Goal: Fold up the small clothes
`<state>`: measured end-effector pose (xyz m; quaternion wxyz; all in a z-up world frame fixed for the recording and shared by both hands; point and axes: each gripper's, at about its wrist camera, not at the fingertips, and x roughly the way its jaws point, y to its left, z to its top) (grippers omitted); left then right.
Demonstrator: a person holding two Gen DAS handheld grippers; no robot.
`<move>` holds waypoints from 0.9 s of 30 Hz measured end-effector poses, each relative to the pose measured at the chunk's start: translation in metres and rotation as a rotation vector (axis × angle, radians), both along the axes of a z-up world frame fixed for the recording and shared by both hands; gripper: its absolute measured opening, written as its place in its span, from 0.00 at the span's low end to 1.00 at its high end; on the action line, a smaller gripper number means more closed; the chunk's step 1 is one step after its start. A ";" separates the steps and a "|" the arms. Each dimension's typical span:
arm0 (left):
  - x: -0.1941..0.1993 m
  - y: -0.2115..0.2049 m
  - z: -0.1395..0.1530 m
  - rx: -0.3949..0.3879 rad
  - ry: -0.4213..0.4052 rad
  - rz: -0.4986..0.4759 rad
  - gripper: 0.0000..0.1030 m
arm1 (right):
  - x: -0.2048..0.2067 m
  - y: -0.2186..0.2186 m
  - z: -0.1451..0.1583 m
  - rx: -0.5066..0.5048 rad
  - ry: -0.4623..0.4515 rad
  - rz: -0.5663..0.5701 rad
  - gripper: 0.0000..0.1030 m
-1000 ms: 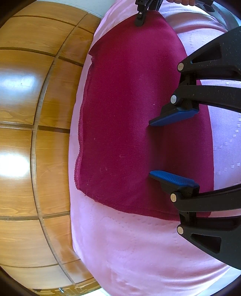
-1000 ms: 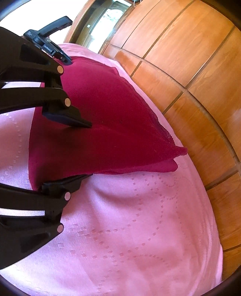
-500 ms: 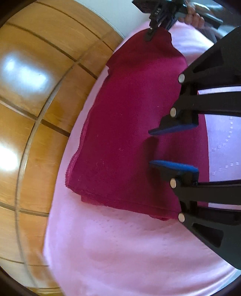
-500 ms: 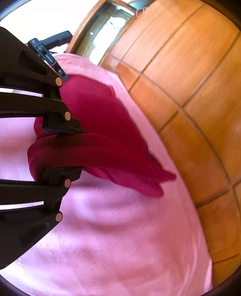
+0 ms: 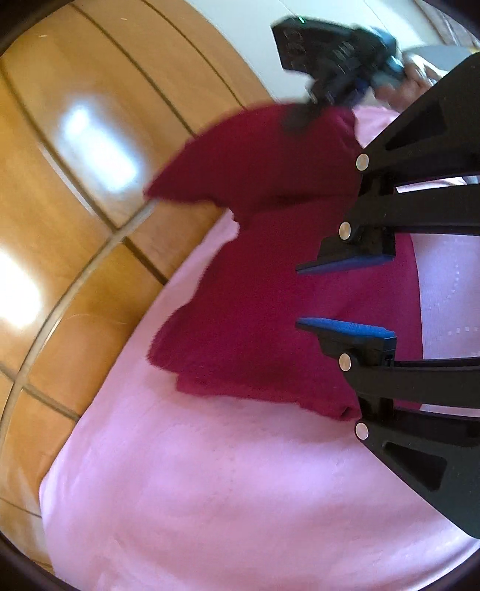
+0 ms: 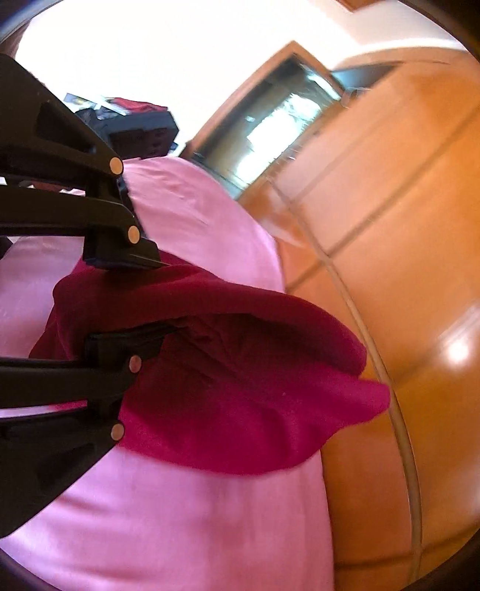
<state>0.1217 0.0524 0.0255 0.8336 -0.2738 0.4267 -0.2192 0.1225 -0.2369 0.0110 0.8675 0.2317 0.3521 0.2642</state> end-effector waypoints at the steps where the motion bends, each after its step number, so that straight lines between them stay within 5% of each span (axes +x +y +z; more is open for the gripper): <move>1: -0.001 0.005 0.002 -0.017 -0.004 0.007 0.22 | 0.005 0.018 -0.005 -0.023 0.007 0.028 0.21; 8: -0.003 0.033 0.006 -0.104 0.015 0.025 0.22 | 0.005 0.102 -0.037 -0.211 0.011 0.161 0.21; 12: 0.002 0.034 0.005 -0.169 0.037 0.011 0.36 | -0.006 0.126 -0.046 -0.377 -0.057 0.193 0.23; 14: 0.006 0.029 0.008 -0.187 0.043 -0.014 0.36 | -0.014 0.123 -0.046 -0.371 -0.081 0.212 0.30; 16: 0.009 0.025 0.011 -0.184 0.048 -0.028 0.42 | -0.021 0.118 -0.045 -0.300 -0.082 0.254 0.48; 21: 0.015 0.011 0.026 -0.142 0.044 -0.069 0.49 | -0.053 0.082 -0.036 -0.175 -0.084 0.285 0.50; 25: 0.026 -0.001 0.024 -0.117 0.109 -0.130 0.61 | -0.068 0.047 -0.037 -0.197 -0.068 0.201 0.51; 27: 0.032 -0.012 0.022 -0.030 0.137 -0.131 0.67 | -0.073 0.030 -0.039 -0.207 -0.053 0.148 0.51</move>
